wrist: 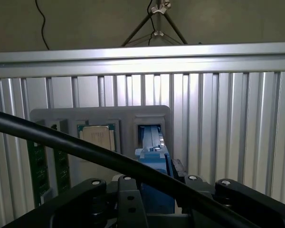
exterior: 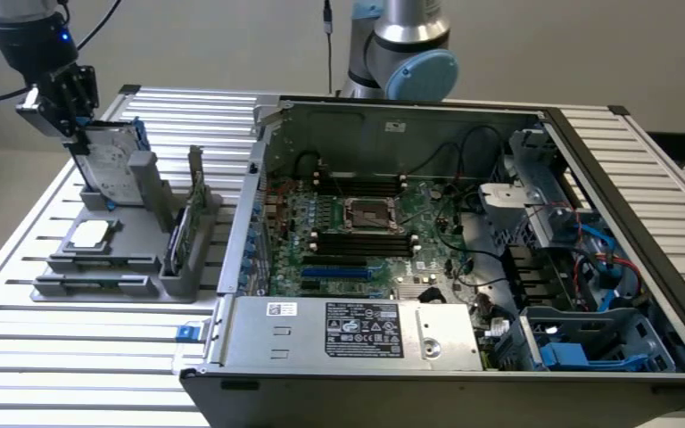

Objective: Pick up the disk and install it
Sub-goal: 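Pick up the disk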

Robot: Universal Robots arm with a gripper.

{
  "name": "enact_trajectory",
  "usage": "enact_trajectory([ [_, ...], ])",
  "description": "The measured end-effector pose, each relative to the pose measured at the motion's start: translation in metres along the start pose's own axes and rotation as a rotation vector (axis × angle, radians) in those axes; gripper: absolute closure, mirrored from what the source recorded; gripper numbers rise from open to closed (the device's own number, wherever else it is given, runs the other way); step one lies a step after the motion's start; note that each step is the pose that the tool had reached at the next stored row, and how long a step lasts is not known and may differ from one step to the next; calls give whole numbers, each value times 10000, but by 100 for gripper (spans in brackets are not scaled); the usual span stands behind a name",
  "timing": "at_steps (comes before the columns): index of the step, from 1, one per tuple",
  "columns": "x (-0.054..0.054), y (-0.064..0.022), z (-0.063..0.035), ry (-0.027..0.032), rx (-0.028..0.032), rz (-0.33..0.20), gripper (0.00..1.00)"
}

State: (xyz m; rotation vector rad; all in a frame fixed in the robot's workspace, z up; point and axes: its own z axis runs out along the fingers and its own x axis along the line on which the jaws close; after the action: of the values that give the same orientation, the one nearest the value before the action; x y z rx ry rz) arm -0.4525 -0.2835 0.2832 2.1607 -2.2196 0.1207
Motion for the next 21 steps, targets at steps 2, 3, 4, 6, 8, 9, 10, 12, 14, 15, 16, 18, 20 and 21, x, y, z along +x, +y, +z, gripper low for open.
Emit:
enact_trajectory([
  [2,0,0,0,3,0,1,61],
  [3,0,0,0,6,0,0,61],
  [4,0,0,0,9,0,0,64],
  [6,1,0,0,16,0,0,67],
  [8,1,0,0,22,1,0,67],
  [9,2,0,1,23,2,1,67],
  [10,2,0,1,23,2,2,67],
  [12,4,0,1,23,2,1,67],
  [14,5,0,1,24,1,1,67],
  [15,6,0,1,23,1,0,67],
  [16,6,0,1,23,1,0,67],
  [18,6,0,1,24,0,0,67],
  [20,7,0,1,26,1,0,67],
  [21,7,0,1,26,0,0,67],
])
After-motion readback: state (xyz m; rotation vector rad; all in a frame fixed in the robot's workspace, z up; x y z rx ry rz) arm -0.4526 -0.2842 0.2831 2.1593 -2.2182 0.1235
